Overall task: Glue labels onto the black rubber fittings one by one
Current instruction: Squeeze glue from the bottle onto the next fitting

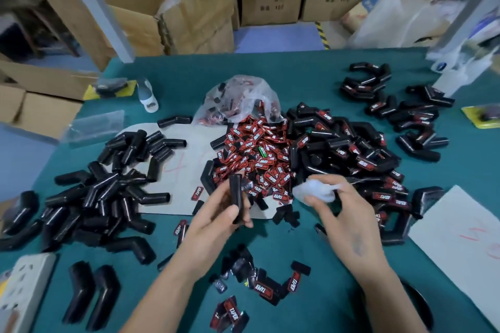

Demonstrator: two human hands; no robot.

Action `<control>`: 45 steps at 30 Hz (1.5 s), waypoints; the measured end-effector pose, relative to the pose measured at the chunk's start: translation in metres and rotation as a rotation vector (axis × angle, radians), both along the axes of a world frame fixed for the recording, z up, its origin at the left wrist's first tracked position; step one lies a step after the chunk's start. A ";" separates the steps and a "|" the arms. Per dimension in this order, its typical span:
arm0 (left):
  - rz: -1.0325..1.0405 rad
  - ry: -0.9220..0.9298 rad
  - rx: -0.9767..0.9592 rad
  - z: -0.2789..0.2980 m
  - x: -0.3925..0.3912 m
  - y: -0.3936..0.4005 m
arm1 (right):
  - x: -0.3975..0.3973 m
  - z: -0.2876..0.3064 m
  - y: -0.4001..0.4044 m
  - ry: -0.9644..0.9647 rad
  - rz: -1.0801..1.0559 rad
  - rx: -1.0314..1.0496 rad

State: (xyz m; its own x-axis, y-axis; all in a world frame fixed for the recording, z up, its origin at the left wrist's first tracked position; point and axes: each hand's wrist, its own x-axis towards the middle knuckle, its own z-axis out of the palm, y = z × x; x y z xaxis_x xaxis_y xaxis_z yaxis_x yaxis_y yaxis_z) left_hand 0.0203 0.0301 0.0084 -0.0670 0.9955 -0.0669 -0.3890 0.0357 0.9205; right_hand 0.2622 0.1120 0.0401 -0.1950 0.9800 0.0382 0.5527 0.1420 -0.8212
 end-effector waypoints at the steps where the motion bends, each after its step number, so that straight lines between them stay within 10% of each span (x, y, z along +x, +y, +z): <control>1: -0.047 -0.033 -0.010 -0.002 0.002 0.001 | -0.001 0.001 0.000 0.207 -0.008 -0.066; 7: -0.104 -0.193 -0.032 -0.006 0.007 -0.004 | -0.010 -0.008 -0.014 0.810 0.091 -0.355; 13: -0.152 -0.414 -0.047 0.000 0.004 -0.005 | -0.008 -0.007 -0.018 0.711 0.065 -0.369; 34: -0.144 -0.080 0.083 0.004 -0.010 -0.004 | 0.012 0.003 -0.019 0.646 -0.037 -0.331; 45: 0.181 0.247 -0.030 -0.003 -0.011 -0.005 | -0.001 0.004 -0.032 0.625 -0.076 -0.145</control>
State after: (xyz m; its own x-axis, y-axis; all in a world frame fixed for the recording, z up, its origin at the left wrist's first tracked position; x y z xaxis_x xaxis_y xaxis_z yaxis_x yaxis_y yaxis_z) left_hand 0.0093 0.0247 0.0055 -0.2612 0.9637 -0.0559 -0.1557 0.0151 0.9877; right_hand 0.2610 0.0803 0.0439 -0.1085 0.9940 -0.0121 -0.0320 -0.0156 -0.9994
